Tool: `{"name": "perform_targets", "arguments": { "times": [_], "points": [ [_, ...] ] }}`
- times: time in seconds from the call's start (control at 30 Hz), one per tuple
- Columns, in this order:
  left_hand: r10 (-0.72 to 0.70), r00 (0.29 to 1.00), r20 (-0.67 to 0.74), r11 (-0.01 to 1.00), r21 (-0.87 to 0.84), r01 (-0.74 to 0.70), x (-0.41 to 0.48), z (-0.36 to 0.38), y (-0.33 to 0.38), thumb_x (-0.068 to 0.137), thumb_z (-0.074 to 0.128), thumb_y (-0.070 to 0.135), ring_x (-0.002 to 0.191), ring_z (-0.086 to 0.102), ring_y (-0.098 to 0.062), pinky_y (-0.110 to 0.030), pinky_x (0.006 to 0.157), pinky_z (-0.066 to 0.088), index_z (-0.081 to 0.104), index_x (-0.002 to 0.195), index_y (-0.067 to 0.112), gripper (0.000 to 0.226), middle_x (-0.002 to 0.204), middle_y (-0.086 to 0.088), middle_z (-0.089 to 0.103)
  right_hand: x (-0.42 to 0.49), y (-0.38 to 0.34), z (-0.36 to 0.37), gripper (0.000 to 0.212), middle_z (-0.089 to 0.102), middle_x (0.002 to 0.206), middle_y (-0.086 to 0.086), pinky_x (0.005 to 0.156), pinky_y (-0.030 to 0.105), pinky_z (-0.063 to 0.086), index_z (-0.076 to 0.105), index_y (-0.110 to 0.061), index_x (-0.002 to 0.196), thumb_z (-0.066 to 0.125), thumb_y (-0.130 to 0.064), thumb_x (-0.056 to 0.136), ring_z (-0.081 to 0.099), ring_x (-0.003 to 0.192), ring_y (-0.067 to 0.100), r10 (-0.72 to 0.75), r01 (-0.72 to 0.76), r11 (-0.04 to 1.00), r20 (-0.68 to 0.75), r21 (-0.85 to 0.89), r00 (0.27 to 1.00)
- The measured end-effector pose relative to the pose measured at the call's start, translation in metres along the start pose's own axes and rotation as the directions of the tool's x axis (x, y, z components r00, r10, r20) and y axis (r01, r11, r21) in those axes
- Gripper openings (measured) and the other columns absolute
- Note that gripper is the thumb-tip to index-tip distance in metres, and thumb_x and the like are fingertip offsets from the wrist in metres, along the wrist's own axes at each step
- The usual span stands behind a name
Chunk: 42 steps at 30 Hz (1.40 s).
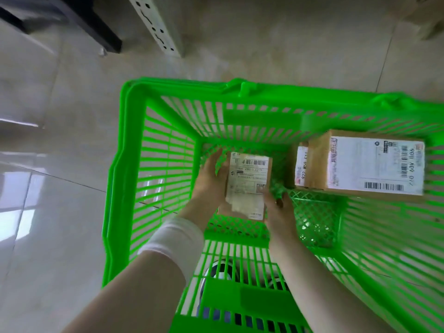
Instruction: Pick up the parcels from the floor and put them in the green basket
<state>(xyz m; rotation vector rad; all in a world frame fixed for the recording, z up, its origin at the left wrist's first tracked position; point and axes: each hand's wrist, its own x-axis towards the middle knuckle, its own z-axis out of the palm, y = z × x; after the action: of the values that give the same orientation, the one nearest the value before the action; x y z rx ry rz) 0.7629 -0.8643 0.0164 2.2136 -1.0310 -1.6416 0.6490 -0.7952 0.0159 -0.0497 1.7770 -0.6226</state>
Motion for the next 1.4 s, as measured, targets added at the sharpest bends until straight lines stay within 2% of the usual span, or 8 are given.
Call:
{"name": "perform_targets", "arguments": {
  "times": [0.13,0.23,0.33,0.57,0.7,1.03,1.2,1.4],
  "points": [
    [0.142,0.989,0.03,0.971,0.189,-0.145,0.006,-0.006,0.022,0.097,0.041,0.03,0.127,0.048,-0.023,-0.021,0.095,0.035,0.053,0.131,0.023,0.037,0.137,-0.006,0.053,-0.019,0.005,0.006,0.057,0.05,0.131,0.011,0.097,0.041,0.046,0.045,-0.012,0.133,0.049,-0.048,0.089,0.049,0.119,0.026,0.314,-0.277,0.919,-0.097,0.28,0.944],
    [0.142,0.986,0.089,0.93,0.33,-0.163,0.007,-0.007,0.029,0.098,0.038,0.033,0.124,0.05,-0.022,-0.021,0.09,0.036,0.054,0.131,0.021,0.038,0.136,-0.003,0.054,-0.028,0.003,0.017,0.034,0.057,0.102,0.008,0.086,0.037,0.048,0.058,-0.018,0.086,0.047,-0.05,0.089,0.052,0.102,0.023,0.393,-0.345,0.833,-0.023,0.432,0.919],
    [0.103,0.992,0.067,0.952,0.282,-0.118,-0.001,-0.011,0.028,0.097,0.039,0.031,0.117,0.054,-0.023,-0.019,0.082,0.034,0.052,0.131,0.017,0.038,0.132,-0.006,0.057,-0.029,-0.003,0.024,0.031,0.059,0.1,0.005,0.093,0.039,0.047,0.058,-0.02,0.084,0.046,-0.048,0.091,0.053,0.103,0.021,0.37,-0.308,0.788,-0.01,0.534,0.929],
    [-0.08,0.983,-0.167,0.989,0.112,0.099,-0.031,-0.032,0.004,0.095,0.044,0.03,0.113,0.058,-0.029,-0.035,0.092,0.045,0.052,0.127,0.017,0.036,0.126,-0.011,0.06,-0.032,-0.035,0.023,0.041,0.062,0.112,0.003,0.089,0.034,0.043,0.056,-0.017,0.122,0.038,-0.043,0.096,0.054,0.082,0.003,-0.019,0.033,0.986,-0.086,0.161,0.996],
    [-0.228,0.96,-0.165,0.958,-0.212,0.191,-0.024,-0.026,-0.018,0.093,0.047,0.025,0.112,0.059,-0.031,-0.044,0.102,0.045,0.054,0.121,0.01,0.033,0.121,-0.013,0.061,-0.023,-0.052,0.031,0.049,0.046,0.143,0.006,0.098,0.025,0.033,0.043,-0.013,0.139,0.037,-0.038,0.097,0.047,0.124,0.016,-0.211,0.209,0.972,-0.013,-0.111,0.977],
    [-0.482,0.865,-0.139,0.392,-0.917,0.072,-0.004,-0.007,-0.016,0.096,0.034,-0.001,0.088,0.059,-0.02,-0.011,0.065,0.048,0.032,0.14,-0.003,0.044,0.108,-0.02,0.062,-0.002,-0.036,0.045,0.053,0.028,0.155,0.001,0.088,0.004,0.02,0.026,-0.013,0.147,0.035,-0.033,0.098,0.029,0.139,0.011,-0.313,0.334,0.93,0.144,-0.152,0.939],
    [-0.463,0.886,0.012,0.184,-0.977,0.109,-0.01,-0.009,-0.013,0.1,0.022,0.006,0.139,0.035,-0.024,-0.031,0.114,0.029,0.041,0.13,-0.004,0.036,0.135,-0.016,0.049,-0.003,-0.039,0.049,0.056,0.051,0.131,-0.001,0.095,0.014,0.027,0.042,-0.004,0.13,0.05,-0.042,0.089,0.047,0.12,0.009,-0.307,0.344,0.92,0.202,-0.187,0.93],
    [-0.53,0.848,0.002,0.426,-0.864,0.268,-0.065,-0.023,0.021,0.1,0.025,0.021,0.122,0.049,-0.021,-0.032,0.104,0.032,0.044,0.13,0.016,0.036,0.132,-0.01,0.05,-0.053,-0.055,0.026,0.065,0.014,0.159,0.002,0.117,0.028,0.011,0.016,-0.014,0.15,0.044,-0.036,0.095,0.015,0.146,0.015,-0.249,0.295,0.909,0.183,-0.296,0.951]
  ]
}}
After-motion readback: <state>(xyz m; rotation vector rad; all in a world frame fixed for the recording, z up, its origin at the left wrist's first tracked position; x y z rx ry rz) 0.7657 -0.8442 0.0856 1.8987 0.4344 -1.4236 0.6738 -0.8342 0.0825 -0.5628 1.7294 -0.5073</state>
